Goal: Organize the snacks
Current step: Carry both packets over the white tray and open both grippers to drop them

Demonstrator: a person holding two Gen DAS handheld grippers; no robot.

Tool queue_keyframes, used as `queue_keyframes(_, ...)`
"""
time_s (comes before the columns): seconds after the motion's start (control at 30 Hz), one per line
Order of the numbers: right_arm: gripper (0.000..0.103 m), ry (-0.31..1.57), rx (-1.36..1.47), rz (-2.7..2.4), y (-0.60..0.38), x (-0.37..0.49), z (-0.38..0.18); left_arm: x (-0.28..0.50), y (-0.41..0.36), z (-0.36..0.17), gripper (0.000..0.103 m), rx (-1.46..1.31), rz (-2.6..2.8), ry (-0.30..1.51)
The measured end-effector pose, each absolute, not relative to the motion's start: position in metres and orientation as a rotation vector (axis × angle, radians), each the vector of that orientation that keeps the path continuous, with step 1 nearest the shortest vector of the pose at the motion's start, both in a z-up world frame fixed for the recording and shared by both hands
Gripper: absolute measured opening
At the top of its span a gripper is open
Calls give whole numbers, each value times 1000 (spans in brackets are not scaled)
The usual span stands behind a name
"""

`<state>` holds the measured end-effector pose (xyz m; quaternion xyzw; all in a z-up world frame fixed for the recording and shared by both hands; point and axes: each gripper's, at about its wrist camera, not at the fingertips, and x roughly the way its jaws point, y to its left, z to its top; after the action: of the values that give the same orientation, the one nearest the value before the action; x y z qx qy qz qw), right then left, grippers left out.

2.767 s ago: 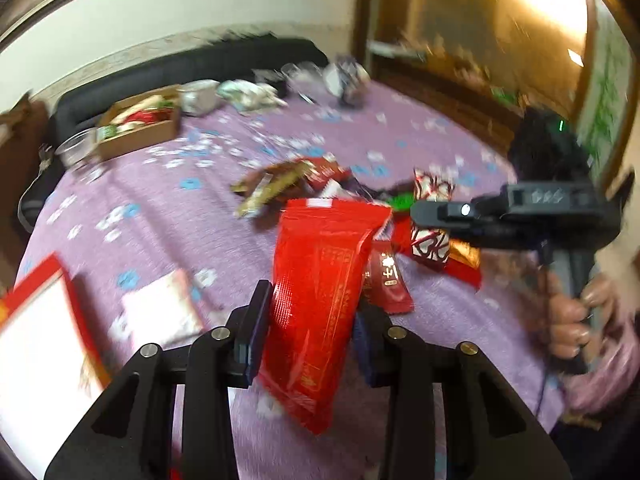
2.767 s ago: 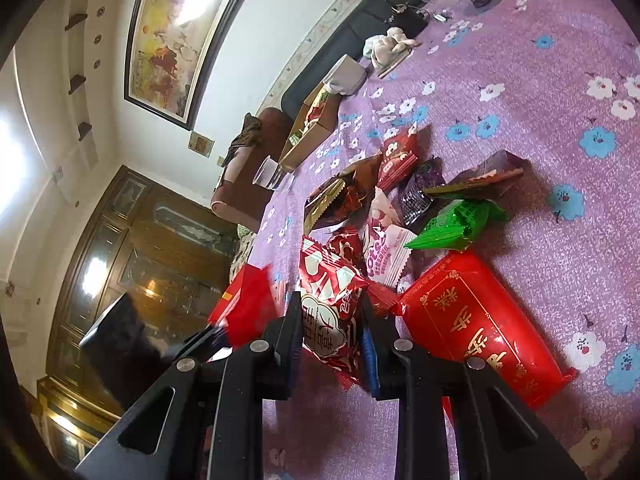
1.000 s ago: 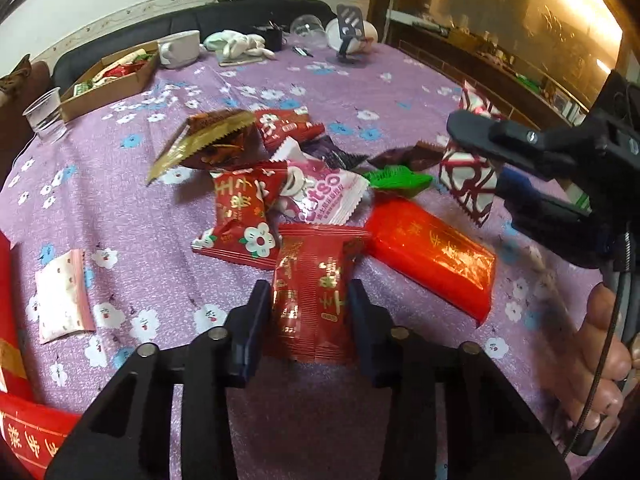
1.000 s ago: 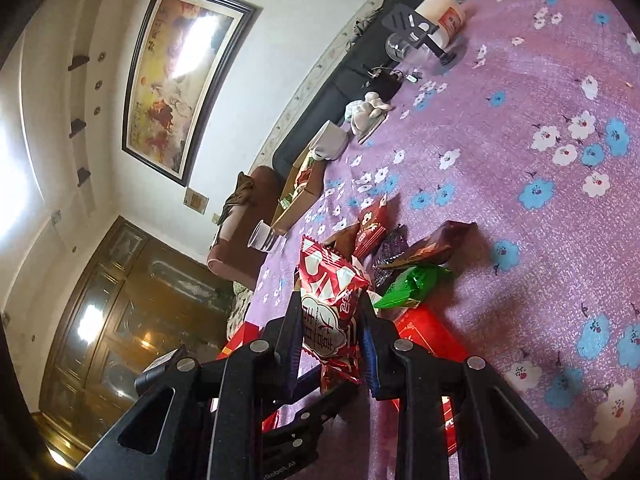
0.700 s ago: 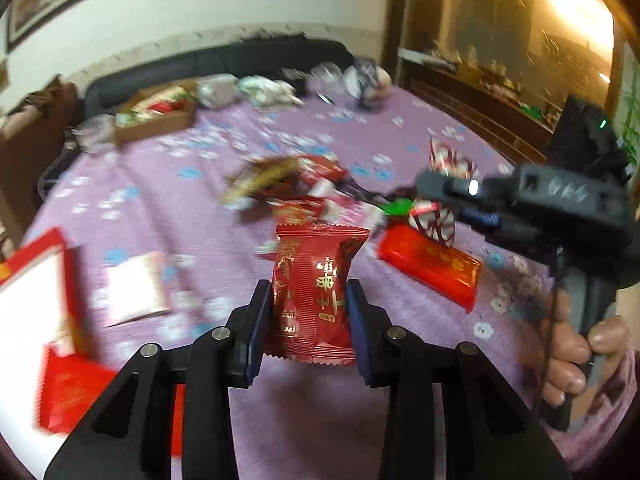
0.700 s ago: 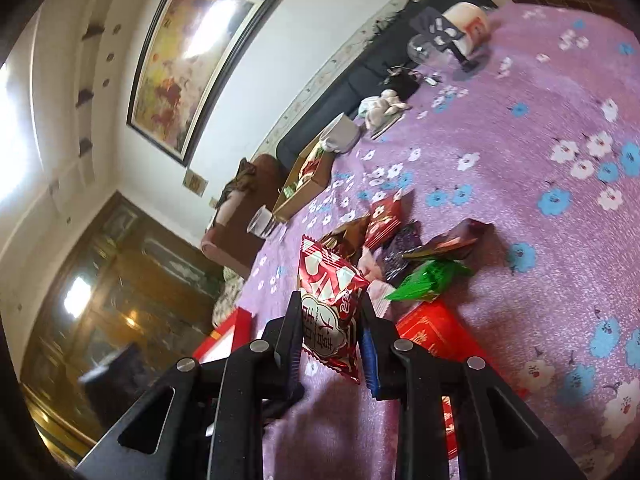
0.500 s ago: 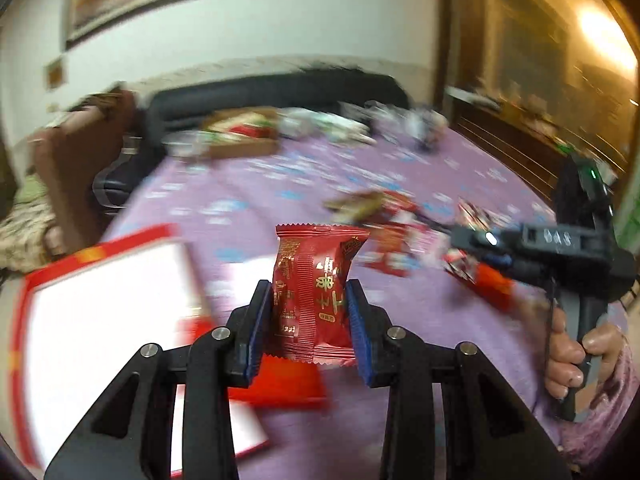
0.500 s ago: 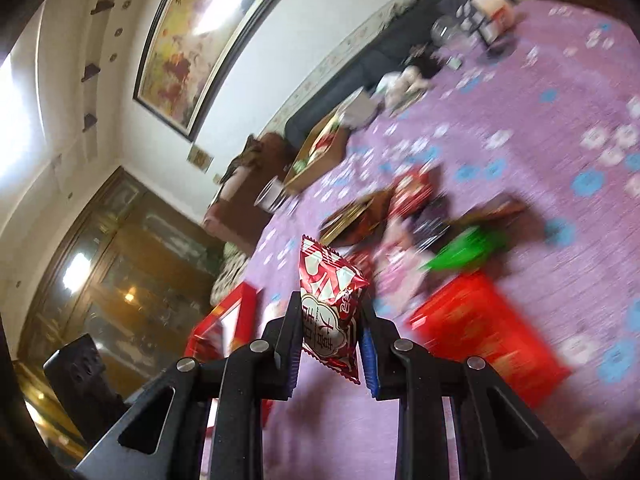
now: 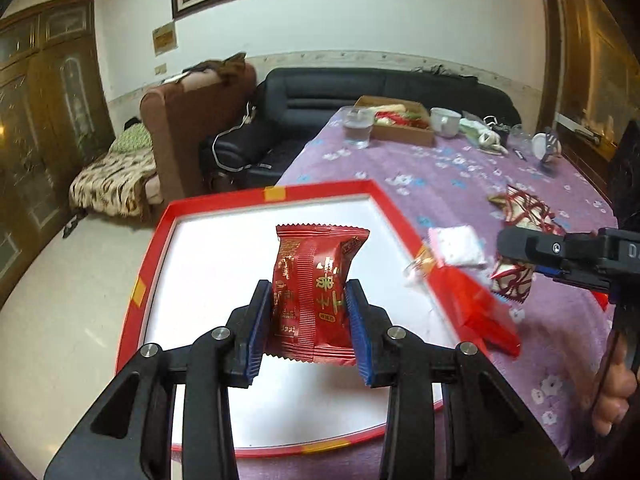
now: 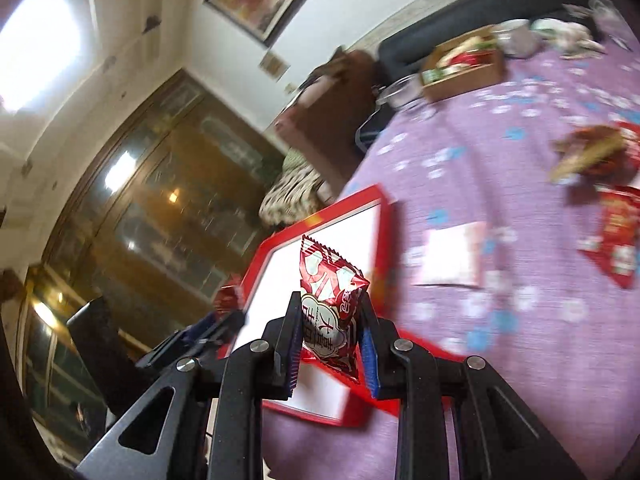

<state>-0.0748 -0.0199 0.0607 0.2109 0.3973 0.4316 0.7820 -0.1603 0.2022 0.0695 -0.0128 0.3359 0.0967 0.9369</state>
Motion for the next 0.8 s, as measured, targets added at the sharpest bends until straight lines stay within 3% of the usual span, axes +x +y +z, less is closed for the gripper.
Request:
queue_keyframes(0.4, 27, 897, 350, 971, 31, -91, 50, -163, 216, 55, 38, -51, 213, 730)
queue_keyframes(0.47, 36, 887, 337, 977, 31, -94, 52, -162, 216, 54, 42, -46, 226, 732)
queue_keyframes(0.5, 39, 872, 336, 982, 30, -95, 55, -162, 216, 54, 52, -44, 231, 735)
queue_keyframes(0.57, 55, 842, 330, 980, 26, -96, 61, -162, 216, 54, 62, -45, 240, 729)
queue_keyframes(0.8, 57, 779, 350, 849, -28, -85, 64, -162, 215, 56, 62, -50, 230, 729)
